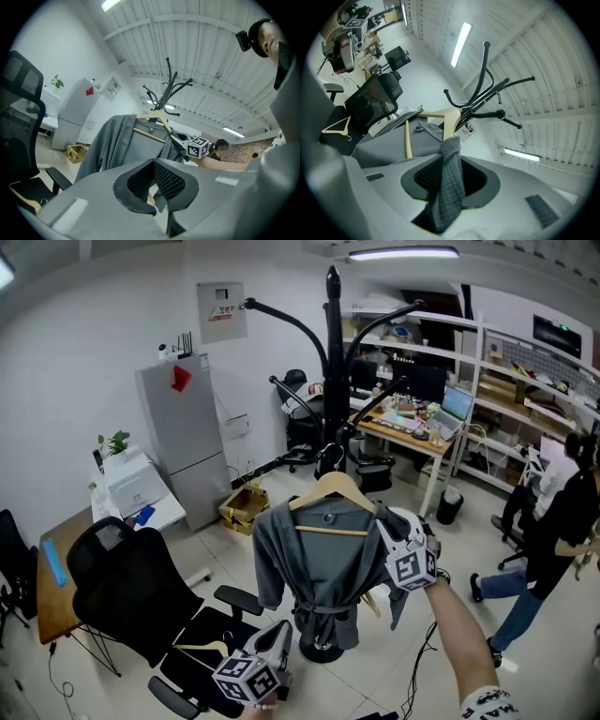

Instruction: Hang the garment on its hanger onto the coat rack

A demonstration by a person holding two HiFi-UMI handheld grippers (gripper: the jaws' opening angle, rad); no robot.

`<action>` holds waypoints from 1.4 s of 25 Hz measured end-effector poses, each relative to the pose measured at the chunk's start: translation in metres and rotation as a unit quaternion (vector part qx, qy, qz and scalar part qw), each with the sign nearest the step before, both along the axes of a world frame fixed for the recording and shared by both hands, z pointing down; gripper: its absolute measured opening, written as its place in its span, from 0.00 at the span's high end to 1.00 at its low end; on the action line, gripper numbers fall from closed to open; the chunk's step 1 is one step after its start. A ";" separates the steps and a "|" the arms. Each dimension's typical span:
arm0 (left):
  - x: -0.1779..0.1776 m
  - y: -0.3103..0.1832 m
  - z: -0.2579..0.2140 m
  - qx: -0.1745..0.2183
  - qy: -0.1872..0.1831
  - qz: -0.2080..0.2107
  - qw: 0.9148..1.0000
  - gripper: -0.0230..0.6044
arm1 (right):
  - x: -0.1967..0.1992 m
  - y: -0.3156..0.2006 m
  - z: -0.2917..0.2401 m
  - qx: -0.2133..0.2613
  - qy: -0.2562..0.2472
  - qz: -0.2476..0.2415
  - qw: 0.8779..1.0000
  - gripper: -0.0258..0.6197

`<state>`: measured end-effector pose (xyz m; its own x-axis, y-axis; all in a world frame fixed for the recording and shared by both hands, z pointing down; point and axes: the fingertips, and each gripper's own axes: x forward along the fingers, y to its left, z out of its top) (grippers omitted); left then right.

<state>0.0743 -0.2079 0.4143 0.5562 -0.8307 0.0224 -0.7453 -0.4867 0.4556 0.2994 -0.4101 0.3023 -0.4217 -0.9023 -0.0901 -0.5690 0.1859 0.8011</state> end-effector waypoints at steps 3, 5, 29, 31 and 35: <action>-0.001 0.001 0.003 -0.004 0.000 0.002 1.000 0.99 | 0.001 0.000 0.008 -0.007 -0.004 0.000 1.000 0.76; -0.002 0.002 0.005 -0.007 0.002 0.003 1.000 0.99 | 0.001 0.001 0.013 -0.012 -0.008 0.000 1.000 0.76; -0.022 -0.001 0.000 -0.002 -0.042 0.053 0.998 0.99 | -0.005 0.140 0.011 -0.078 -0.255 0.033 0.963 0.88; -0.021 0.001 0.003 -0.003 -0.047 0.062 0.997 0.99 | -0.006 0.164 0.033 -0.113 -0.321 0.047 0.939 0.95; -0.014 0.008 0.013 -0.006 -0.061 0.081 0.995 0.99 | -0.008 0.199 0.086 -0.189 -0.402 0.086 0.892 0.95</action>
